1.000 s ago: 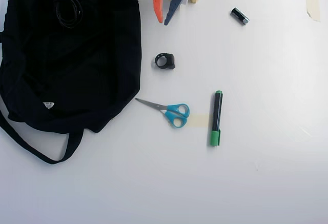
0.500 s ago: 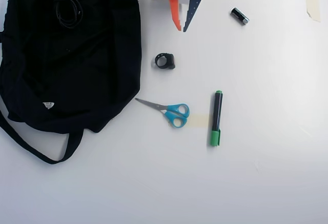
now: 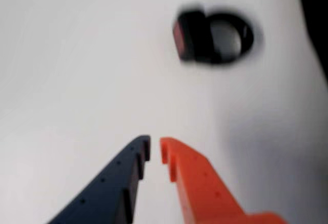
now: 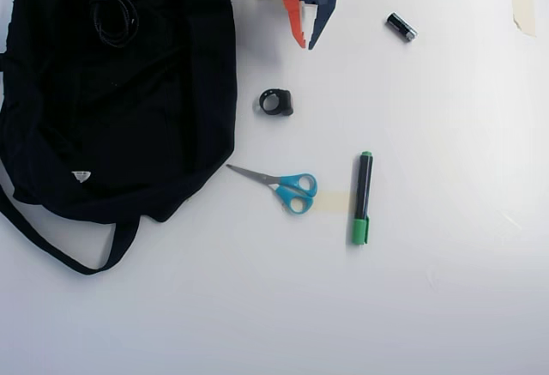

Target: Put the cable into the black bag

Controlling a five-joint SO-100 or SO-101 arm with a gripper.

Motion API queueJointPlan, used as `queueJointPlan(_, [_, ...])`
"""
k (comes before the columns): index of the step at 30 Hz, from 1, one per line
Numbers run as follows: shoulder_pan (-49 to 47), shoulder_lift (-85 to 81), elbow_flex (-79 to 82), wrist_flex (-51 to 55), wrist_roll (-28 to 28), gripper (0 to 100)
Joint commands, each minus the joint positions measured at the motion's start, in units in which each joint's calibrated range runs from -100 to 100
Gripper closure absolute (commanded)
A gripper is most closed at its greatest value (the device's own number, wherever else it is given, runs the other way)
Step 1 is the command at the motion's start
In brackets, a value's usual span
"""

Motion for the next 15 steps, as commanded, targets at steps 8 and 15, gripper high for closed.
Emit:
queueJointPlan(8, [-0.4, -0.8, 9.7, -4.2, 0.0, 97])
queueJointPlan(15, [-0.6, -0.9, 18.5, -6.8, -0.3, 98])
